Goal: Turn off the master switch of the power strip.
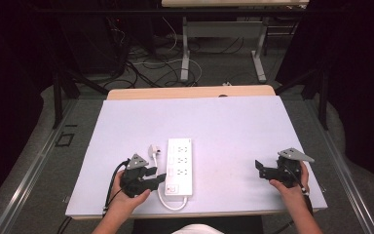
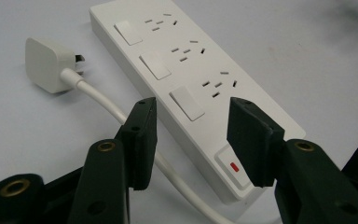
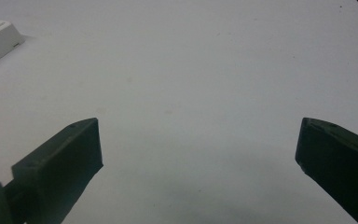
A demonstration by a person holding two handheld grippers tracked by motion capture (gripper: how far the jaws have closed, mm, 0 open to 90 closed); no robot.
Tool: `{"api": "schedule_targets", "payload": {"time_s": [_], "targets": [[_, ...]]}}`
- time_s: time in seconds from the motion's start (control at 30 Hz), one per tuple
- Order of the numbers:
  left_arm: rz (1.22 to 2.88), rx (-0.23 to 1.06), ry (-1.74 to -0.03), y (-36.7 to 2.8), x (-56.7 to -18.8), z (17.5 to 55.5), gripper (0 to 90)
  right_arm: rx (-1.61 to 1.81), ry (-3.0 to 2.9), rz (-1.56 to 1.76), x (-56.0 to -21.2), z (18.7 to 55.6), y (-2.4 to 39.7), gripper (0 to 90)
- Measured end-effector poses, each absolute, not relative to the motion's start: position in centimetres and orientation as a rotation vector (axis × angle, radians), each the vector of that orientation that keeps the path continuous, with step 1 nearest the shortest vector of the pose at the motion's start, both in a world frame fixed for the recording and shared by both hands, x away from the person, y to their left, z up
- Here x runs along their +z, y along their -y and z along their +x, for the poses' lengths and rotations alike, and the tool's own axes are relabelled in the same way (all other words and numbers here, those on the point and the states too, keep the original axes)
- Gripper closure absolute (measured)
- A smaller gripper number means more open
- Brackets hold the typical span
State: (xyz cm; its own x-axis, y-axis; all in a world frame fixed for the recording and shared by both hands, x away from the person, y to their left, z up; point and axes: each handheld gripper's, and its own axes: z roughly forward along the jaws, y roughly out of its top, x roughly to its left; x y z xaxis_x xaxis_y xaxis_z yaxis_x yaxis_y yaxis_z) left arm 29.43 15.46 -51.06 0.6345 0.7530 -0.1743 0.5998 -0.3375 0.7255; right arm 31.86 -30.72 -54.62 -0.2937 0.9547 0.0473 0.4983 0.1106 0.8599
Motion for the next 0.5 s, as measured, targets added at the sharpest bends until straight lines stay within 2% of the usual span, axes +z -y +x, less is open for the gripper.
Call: {"api": "schedule_targets", "payload": {"time_s": [0.17, 0.2, 0.5], "targets": [[2.073, 0.237, -1.046, -15.28, -51.09, 29.36, 59.3, 1.100, -1.856, 1.410, -54.58, 31.83, 30.72, 0.0], [2.075, 0.234, -1.039, -15.21, -51.10, 29.36, 63.0, 1.096, -1.857, 1.410, -54.58, 31.83, 30.71, 0.0], [2.078, 0.232, -1.038, -14.47, -51.11, 29.04, 74.3, 1.100, -1.856, 1.397, -54.61, 31.84, 30.57, 0.0]]}}
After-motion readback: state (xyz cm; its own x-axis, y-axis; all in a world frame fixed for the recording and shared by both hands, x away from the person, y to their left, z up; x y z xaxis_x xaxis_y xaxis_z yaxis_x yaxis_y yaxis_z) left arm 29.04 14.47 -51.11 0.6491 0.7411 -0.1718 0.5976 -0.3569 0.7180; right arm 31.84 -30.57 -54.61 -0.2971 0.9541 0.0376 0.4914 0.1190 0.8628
